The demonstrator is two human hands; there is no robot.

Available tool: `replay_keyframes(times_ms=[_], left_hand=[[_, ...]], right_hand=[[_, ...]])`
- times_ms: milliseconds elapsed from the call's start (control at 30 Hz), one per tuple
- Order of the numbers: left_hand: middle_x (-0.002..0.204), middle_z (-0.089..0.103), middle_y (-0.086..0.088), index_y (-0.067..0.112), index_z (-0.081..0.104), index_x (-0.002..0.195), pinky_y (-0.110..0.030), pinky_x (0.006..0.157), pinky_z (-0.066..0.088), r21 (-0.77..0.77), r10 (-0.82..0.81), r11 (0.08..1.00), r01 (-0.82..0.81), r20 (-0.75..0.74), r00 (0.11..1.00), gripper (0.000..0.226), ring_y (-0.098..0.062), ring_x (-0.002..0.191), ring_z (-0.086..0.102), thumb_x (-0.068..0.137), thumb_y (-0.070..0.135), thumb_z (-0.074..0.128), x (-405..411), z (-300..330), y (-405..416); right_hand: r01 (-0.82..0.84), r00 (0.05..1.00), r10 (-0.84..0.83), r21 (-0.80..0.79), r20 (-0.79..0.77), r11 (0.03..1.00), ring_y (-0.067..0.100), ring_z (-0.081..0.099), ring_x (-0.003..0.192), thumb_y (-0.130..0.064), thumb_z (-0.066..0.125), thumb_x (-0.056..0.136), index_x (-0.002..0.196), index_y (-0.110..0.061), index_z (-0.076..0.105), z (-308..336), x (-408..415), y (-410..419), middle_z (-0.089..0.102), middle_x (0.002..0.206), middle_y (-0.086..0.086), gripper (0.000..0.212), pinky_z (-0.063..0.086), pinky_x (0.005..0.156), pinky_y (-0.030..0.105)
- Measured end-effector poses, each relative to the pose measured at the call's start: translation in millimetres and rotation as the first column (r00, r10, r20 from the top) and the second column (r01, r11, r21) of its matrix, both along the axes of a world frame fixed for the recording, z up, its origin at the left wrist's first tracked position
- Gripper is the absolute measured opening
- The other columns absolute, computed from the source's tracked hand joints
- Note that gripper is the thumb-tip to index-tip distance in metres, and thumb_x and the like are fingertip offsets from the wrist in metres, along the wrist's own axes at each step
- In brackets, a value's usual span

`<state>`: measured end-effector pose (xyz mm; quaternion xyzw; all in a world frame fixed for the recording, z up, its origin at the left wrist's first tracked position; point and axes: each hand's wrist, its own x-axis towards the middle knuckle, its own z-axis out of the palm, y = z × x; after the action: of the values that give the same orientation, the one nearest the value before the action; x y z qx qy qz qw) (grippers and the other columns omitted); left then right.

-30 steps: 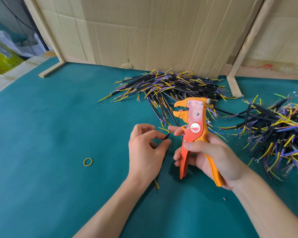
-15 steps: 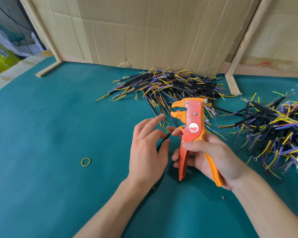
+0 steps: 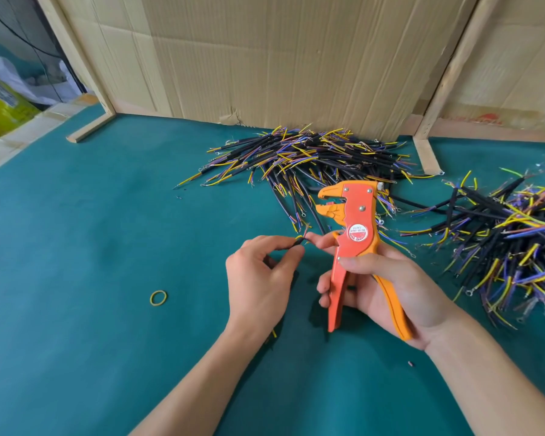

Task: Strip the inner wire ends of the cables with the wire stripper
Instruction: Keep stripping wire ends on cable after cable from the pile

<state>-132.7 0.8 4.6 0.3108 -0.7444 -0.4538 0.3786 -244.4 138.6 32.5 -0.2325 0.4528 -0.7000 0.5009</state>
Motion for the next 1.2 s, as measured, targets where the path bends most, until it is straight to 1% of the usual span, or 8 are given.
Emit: replay_keyframes(times_ms=[167, 333, 500, 667, 833, 967, 1067, 1200], left_hand=[[0.07, 0.073, 0.009, 0.028, 0.078, 0.077, -0.019, 0.057, 0.044, 0.178, 0.003, 0.984, 0.013, -0.089, 0.996, 0.01, -0.007, 0.056, 0.052, 0.083, 0.021, 0.081, -0.2, 0.7, -5.4], [0.078, 0.075, -0.002, 0.033, 0.079, 0.082, -0.022, 0.059, 0.044, 0.249, -0.019, 0.967, 0.062, -0.173, 0.985, 0.009, -0.013, 0.064, 0.053, 0.083, 0.024, 0.081, 0.7, 0.1, -9.0], [0.08, 0.077, 0.009, 0.035, 0.079, 0.083, -0.02, 0.062, 0.048, 0.249, -0.086, 0.96, 0.131, -0.183, 0.979, 0.008, -0.008, 0.064, 0.056, 0.083, 0.027, 0.078, -0.2, -0.3, -10.3], [0.08, 0.076, 0.008, 0.03, 0.079, 0.085, -0.02, 0.061, 0.047, 0.245, -0.124, 0.955, 0.166, -0.176, 0.977, 0.004, -0.009, 0.065, 0.054, 0.086, 0.026, 0.076, 0.2, -1.4, -12.3], [0.069, 0.068, 0.009, 0.03, 0.078, 0.085, -0.018, 0.053, 0.038, 0.229, -0.124, 0.961, 0.157, -0.152, 0.981, 0.007, -0.009, 0.06, 0.041, 0.088, 0.023, 0.076, -0.5, -1.9, -12.6], [0.066, 0.063, 0.008, 0.032, 0.078, 0.085, -0.021, 0.052, 0.034, 0.213, -0.135, 0.963, 0.162, -0.138, 0.981, 0.01, -0.01, 0.059, 0.037, 0.089, 0.024, 0.076, -0.7, -2.2, -12.6], [0.06, 0.053, 0.013, 0.034, 0.078, 0.084, -0.02, 0.049, 0.029, 0.198, -0.128, 0.968, 0.152, -0.126, 0.984, 0.012, -0.009, 0.055, 0.031, 0.089, 0.023, 0.076, -0.9, -1.9, -12.0], [0.06, 0.053, 0.014, 0.029, 0.079, 0.085, -0.018, 0.049, 0.03, 0.195, -0.127, 0.97, 0.148, -0.116, 0.985, 0.009, -0.009, 0.055, 0.032, 0.089, 0.022, 0.076, -0.9, -2.1, -12.5]], right_hand=[[0.046, 0.996, -0.05, 0.055, 0.073, 0.997, 0.032, 0.065, 0.076, -0.013, 0.066, 0.079, 0.126, 0.006, 0.06, 1.1, -6.7, 4.3, 0.066, 0.129, 0.023, 0.051, 0.058, 0.071, 0.049], [-0.049, 0.991, 0.033, 0.12, 0.129, 0.992, 0.035, 0.063, 0.075, -0.016, 0.073, 0.077, 0.125, 0.008, 0.062, 4.7, -10.2, 8.5, 0.064, 0.099, 0.029, 0.054, 0.058, 0.071, 0.05], [-0.17, 0.981, 0.154, 0.139, 0.119, 0.976, 0.038, 0.062, 0.076, -0.008, 0.077, 0.072, 0.125, 0.007, 0.062, 5.1, -7.3, 9.6, 0.06, 0.092, 0.026, 0.057, 0.056, 0.072, 0.052], [-0.205, 0.977, 0.194, 0.14, 0.082, 0.969, 0.037, 0.062, 0.073, -0.003, 0.076, 0.072, 0.123, 0.005, 0.064, 5.6, -6.4, 10.8, 0.058, 0.089, 0.023, 0.053, 0.055, 0.069, 0.05], [-0.194, 0.981, 0.189, 0.156, 0.049, 0.969, 0.034, 0.059, 0.068, -0.012, 0.09, 0.067, 0.117, 0.004, 0.066, 7.5, -4.8, 9.1, 0.055, 0.084, 0.021, 0.058, 0.054, 0.065, 0.048], [-0.193, 0.98, 0.185, 0.138, 0.07, 0.972, 0.032, 0.057, 0.063, -0.016, 0.087, 0.074, 0.114, 0.002, 0.067, 7.9, -3.3, 8.2, 0.055, 0.079, 0.019, 0.049, 0.053, 0.061, 0.046], [-0.191, 0.981, 0.183, 0.138, 0.069, 0.972, 0.032, 0.057, 0.063, -0.018, 0.089, 0.072, 0.115, 0.003, 0.067, 8.1, -2.9, 8.5, 0.055, 0.078, 0.019, 0.053, 0.053, 0.06, 0.045], [-0.203, 0.979, 0.196, 0.134, 0.059, 0.97, 0.031, 0.057, 0.063, -0.021, 0.09, 0.072, 0.115, 0.002, 0.067, 7.7, -3.4, 8.8, 0.056, 0.078, 0.018, 0.054, 0.053, 0.06, 0.045]])
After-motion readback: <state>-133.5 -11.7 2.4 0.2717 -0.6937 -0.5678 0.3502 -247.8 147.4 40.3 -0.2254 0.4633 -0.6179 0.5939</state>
